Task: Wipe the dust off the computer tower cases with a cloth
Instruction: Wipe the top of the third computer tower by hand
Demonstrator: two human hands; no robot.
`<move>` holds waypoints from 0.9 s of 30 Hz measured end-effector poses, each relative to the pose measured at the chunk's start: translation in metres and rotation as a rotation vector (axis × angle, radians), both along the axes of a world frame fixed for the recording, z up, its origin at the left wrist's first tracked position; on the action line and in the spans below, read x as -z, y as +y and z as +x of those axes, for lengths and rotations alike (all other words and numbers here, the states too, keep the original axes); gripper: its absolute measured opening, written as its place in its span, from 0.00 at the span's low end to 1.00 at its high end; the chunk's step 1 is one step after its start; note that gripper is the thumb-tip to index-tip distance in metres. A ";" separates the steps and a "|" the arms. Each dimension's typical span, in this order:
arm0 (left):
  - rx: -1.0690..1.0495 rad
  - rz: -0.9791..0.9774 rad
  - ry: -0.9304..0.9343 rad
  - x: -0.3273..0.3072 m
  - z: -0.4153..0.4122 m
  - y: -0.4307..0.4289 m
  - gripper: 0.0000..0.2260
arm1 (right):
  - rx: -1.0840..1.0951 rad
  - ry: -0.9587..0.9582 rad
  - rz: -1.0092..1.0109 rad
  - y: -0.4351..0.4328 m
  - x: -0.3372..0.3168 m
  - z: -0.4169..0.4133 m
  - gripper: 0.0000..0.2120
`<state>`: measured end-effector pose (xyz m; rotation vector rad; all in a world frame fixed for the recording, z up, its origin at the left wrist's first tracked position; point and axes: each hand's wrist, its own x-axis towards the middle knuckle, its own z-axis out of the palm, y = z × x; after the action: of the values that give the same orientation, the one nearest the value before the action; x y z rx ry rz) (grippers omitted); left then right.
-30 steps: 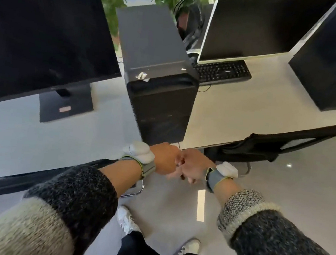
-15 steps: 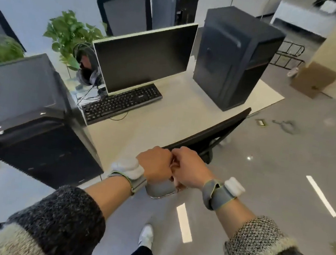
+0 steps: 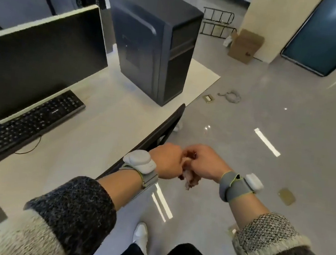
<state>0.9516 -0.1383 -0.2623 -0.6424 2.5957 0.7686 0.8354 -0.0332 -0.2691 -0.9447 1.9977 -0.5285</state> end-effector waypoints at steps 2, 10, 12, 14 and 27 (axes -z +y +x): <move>0.049 0.039 -0.030 0.011 -0.059 -0.005 0.15 | 0.090 0.020 0.013 0.000 0.016 -0.056 0.09; 0.117 0.003 -0.042 0.042 -0.167 -0.016 0.13 | 0.194 0.038 0.010 -0.014 0.061 -0.164 0.06; 0.056 0.002 -0.037 0.055 -0.204 -0.025 0.17 | 0.228 -0.019 0.015 -0.025 0.071 -0.207 0.08; 0.000 -0.019 -0.026 0.064 -0.243 -0.032 0.22 | 0.223 -0.078 -0.003 -0.038 0.074 -0.254 0.15; -0.458 0.111 -0.001 0.069 -0.449 -0.098 0.17 | 0.026 -0.387 -0.161 -0.111 0.063 -0.491 0.07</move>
<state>0.5022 -0.2363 -0.3317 -1.2222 2.4071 1.0349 0.3442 -0.1443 -0.3320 -0.8388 1.6380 -0.8299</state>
